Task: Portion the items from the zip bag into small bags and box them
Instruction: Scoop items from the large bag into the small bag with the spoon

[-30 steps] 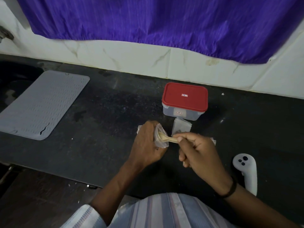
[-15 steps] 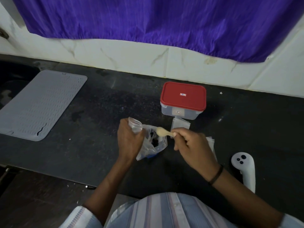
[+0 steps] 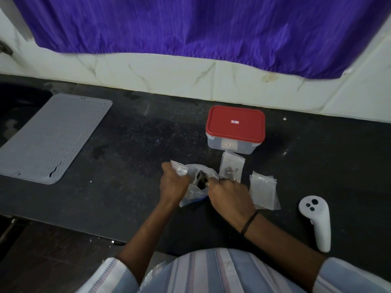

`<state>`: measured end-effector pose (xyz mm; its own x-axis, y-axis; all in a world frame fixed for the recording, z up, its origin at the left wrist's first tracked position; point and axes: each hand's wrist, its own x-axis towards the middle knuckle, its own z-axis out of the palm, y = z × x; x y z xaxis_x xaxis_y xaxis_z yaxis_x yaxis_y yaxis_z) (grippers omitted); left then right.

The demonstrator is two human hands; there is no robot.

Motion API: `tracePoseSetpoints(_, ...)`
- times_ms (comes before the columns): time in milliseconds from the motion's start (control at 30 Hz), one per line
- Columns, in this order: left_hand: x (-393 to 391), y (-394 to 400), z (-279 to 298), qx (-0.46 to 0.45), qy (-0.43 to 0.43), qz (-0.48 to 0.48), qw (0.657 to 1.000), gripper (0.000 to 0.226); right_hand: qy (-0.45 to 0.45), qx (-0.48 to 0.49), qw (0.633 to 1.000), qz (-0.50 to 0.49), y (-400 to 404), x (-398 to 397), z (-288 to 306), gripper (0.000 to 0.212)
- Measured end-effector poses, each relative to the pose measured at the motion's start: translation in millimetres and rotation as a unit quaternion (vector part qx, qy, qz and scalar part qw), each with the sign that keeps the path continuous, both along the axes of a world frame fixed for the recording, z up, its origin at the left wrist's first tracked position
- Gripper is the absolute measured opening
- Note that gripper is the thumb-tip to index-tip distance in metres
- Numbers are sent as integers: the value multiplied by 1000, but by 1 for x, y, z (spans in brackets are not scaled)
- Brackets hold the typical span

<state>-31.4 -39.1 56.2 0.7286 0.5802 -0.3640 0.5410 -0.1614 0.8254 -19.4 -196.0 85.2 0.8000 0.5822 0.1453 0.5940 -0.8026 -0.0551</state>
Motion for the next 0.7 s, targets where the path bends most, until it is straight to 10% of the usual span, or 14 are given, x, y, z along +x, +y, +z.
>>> tracePoseSetpoints(233,0,-1,-2,-120,-15,24,992,36,238,161,955,-77,-8,11,-13,26)
tracePoseSetpoints(433,-3,0,-2,-188,-29,28,981,39,433,317,832,-140,-20,10,-21,21)
tracePoseSetpoints(700,-5,2,-5,-184,-45,33,981,38,450,486,715,-223,-25,-2,-27,25)
